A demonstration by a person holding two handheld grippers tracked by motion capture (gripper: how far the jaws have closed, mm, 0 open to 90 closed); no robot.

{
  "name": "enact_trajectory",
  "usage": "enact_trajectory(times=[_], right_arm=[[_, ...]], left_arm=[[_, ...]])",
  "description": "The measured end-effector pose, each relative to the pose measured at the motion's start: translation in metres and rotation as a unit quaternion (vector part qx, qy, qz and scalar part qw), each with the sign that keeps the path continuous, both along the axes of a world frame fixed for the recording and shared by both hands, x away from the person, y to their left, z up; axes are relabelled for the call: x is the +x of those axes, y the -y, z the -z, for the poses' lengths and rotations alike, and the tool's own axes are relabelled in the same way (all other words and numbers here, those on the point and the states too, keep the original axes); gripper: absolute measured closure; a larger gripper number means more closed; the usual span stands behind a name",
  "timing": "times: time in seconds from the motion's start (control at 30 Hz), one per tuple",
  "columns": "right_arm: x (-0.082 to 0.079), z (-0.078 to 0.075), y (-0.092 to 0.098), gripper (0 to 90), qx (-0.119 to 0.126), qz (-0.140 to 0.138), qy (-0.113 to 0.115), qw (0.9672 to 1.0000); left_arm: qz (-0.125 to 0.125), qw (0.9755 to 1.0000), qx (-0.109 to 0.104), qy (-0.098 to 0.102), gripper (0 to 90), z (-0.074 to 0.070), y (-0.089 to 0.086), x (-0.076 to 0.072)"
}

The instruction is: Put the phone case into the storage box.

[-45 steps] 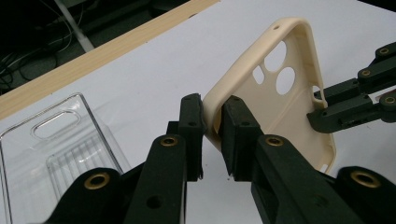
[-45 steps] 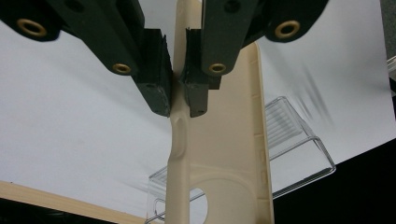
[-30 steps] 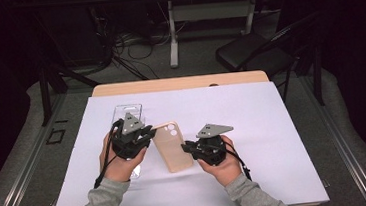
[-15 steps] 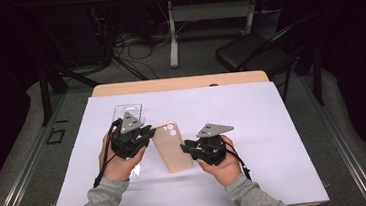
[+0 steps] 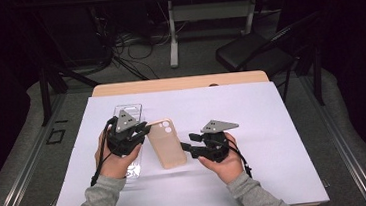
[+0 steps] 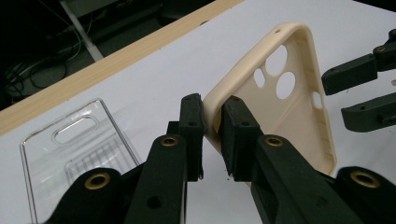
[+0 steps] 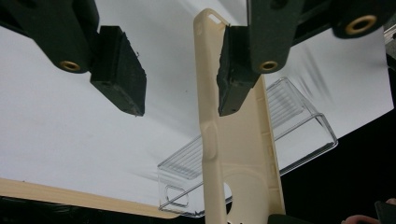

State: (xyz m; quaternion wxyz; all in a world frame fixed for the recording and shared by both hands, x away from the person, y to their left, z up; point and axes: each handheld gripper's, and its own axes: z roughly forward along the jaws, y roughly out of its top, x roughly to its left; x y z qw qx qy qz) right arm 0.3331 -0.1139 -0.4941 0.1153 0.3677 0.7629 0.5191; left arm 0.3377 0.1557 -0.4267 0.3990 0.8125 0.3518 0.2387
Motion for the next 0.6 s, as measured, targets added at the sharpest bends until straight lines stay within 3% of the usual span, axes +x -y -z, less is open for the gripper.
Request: enact_trajectory(times=[0.23, 0.6], right_arm=[[0.003, 0.001, 0.002, 44.4, -0.001, 0.001, 0.002, 1.0000], [0.009, -0.001, 0.015, 45.8, -0.008, 0.006, 0.020, 0.9998]], left_arm=[[0.003, 0.9999, -0.005, 0.013, 79.4, 0.000, -0.003, 0.004], [0.010, 0.9994, -0.018, 0.027, 79.4, 0.001, -0.009, 0.011]])
